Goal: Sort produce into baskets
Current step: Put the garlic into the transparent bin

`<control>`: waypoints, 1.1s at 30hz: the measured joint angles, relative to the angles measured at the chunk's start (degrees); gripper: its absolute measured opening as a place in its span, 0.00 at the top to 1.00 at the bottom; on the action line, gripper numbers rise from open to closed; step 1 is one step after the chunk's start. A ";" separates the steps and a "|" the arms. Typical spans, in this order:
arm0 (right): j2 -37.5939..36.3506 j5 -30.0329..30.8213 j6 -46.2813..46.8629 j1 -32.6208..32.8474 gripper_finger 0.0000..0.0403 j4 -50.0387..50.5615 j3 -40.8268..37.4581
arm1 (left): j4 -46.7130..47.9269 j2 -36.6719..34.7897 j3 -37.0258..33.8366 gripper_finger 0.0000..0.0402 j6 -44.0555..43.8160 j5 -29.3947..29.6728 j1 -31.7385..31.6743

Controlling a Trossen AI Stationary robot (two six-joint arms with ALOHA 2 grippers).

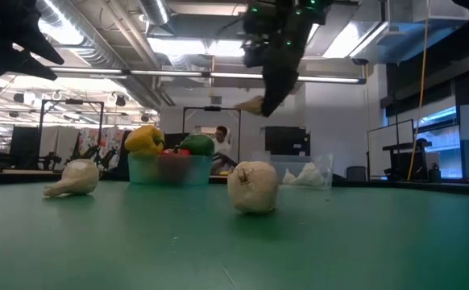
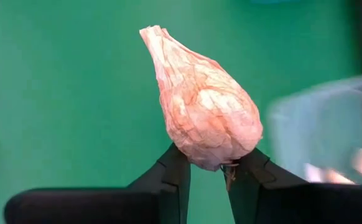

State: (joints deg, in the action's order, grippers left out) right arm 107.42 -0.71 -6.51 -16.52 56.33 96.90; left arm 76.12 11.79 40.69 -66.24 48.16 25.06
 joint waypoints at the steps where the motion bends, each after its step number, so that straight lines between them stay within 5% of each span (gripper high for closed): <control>1: -0.93 0.60 -0.06 -1.84 0.81 0.35 0.00 | 0.00 0.00 0.00 0.48 0.00 0.00 0.00; 13: -2.54 1.84 6.79 -22.34 0.81 -2.49 0.07 | 0.00 0.00 0.00 0.48 0.07 0.02 0.00; 20: -0.17 -2.85 8.19 -24.77 0.81 -4.40 0.04 | 0.00 0.00 0.00 0.48 -0.66 0.04 0.00; 24: 1.29 -0.23 6.45 -23.99 0.81 -4.03 0.04 | 0.00 0.00 0.00 0.48 -0.81 0.04 0.02; 33: 2.47 3.64 6.24 -24.02 0.54 -3.01 0.04 | 0.00 0.00 0.00 0.48 -1.40 0.02 0.01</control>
State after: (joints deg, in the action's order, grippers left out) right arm 109.89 2.93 -0.27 -40.53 53.32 96.95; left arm 76.12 11.79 40.69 -67.63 48.19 25.07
